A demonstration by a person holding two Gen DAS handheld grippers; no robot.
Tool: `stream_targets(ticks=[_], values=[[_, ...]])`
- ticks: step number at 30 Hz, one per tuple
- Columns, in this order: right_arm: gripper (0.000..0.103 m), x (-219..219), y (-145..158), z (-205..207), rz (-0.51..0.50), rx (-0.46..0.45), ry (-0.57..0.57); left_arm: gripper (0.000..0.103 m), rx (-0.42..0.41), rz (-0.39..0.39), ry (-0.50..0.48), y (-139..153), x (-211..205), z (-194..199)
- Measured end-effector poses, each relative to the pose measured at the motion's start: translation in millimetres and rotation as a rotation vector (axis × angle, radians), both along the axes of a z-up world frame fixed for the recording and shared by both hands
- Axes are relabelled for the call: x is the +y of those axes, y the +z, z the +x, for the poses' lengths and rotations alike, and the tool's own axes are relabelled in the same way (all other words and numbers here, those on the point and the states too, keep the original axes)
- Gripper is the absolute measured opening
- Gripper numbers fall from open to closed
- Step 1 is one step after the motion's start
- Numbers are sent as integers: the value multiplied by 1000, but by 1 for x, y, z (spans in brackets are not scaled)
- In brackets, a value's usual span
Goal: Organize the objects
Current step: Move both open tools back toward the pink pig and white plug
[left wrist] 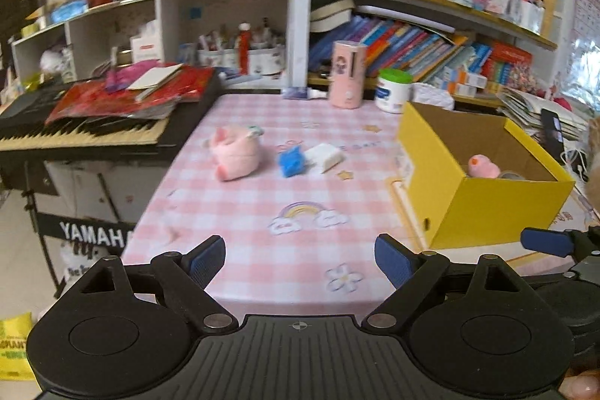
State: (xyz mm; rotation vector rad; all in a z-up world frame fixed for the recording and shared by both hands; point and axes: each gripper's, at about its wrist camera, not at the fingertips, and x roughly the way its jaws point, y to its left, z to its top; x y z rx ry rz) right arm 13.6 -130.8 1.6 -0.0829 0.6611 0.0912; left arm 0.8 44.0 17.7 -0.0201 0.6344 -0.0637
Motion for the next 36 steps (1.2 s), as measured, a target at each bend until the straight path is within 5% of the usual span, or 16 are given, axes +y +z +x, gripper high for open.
stream_targets(ticks=[11,21,36], values=[[97,70,11,-15,6,-49,105,90,-37,-28,41,9,53,-15],[97,82,8,-11,-9,-41,110,90,3,-66,55,-2,67,-4],[95,104,-13,67,-27,31,163,90,82,-81,107,-21,83,74]])
